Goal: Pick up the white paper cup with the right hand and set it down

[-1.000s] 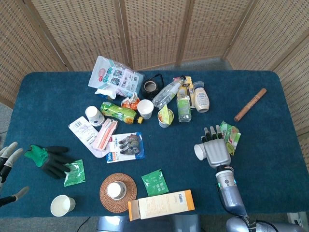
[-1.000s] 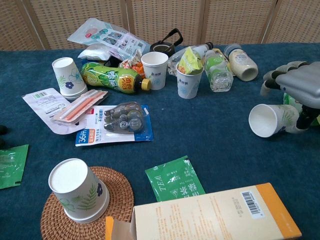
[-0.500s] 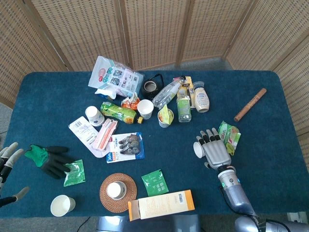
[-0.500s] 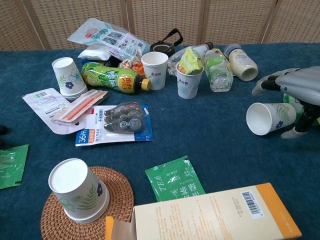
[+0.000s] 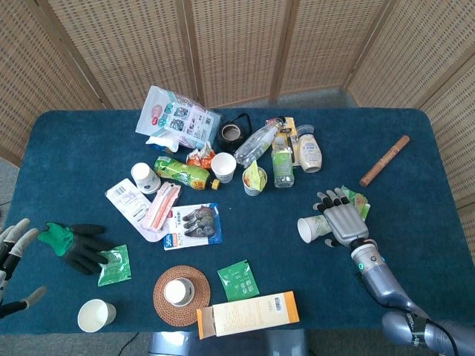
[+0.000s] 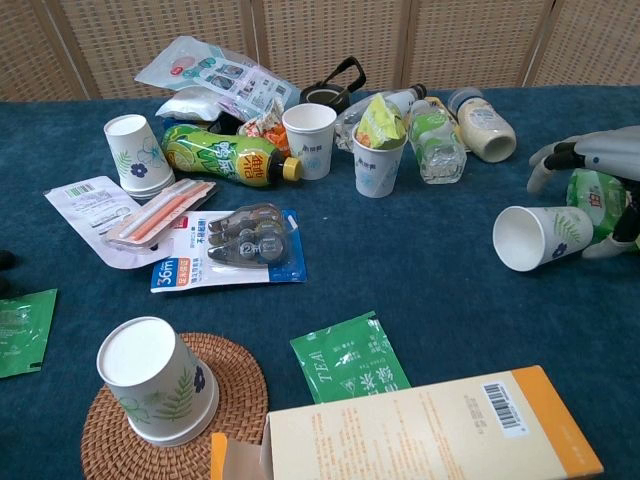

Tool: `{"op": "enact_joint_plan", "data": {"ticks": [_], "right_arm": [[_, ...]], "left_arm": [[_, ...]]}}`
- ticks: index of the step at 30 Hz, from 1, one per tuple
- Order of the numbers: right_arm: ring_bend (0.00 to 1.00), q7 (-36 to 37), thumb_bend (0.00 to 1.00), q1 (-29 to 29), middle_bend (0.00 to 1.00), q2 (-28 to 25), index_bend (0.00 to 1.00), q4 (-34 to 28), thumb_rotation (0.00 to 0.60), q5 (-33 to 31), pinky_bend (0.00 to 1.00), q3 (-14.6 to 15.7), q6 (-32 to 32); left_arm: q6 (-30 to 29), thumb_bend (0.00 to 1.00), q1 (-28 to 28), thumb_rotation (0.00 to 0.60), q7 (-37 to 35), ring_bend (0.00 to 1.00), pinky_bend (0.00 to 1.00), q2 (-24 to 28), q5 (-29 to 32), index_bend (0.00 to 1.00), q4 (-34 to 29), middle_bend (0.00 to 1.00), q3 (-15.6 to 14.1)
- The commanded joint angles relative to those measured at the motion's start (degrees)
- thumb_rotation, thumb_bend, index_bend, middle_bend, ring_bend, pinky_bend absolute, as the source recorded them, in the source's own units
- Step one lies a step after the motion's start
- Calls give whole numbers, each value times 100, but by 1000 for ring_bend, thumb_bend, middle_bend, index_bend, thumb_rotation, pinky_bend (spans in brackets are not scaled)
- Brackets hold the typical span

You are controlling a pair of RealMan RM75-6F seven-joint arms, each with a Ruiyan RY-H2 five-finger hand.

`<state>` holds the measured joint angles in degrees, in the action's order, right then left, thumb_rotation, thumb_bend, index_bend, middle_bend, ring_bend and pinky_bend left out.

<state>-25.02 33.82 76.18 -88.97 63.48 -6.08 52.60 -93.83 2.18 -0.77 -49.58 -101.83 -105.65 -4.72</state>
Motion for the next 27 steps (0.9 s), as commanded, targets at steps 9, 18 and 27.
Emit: {"op": "enact_joint_plan", "data": {"ticks": [9,18,27], "right_arm": [[0,436,165,61,0,113,282,438,600,170,0,114,-211],[0,648,154,91,0,216,312,683,600,169,0,117,-280],[0,828,209,99,0,306,377,886,600,136,0,127,-358]], "left_arm": [[63,218,-19,600,57,0,0,-19,8,0,-16,0,-9],[97,218,-31,600,75,0,0,-25,36,0,-24,0,-8],[123,218,-39,600,123,0,0,-41,54,0,-35,0,-5]]}}
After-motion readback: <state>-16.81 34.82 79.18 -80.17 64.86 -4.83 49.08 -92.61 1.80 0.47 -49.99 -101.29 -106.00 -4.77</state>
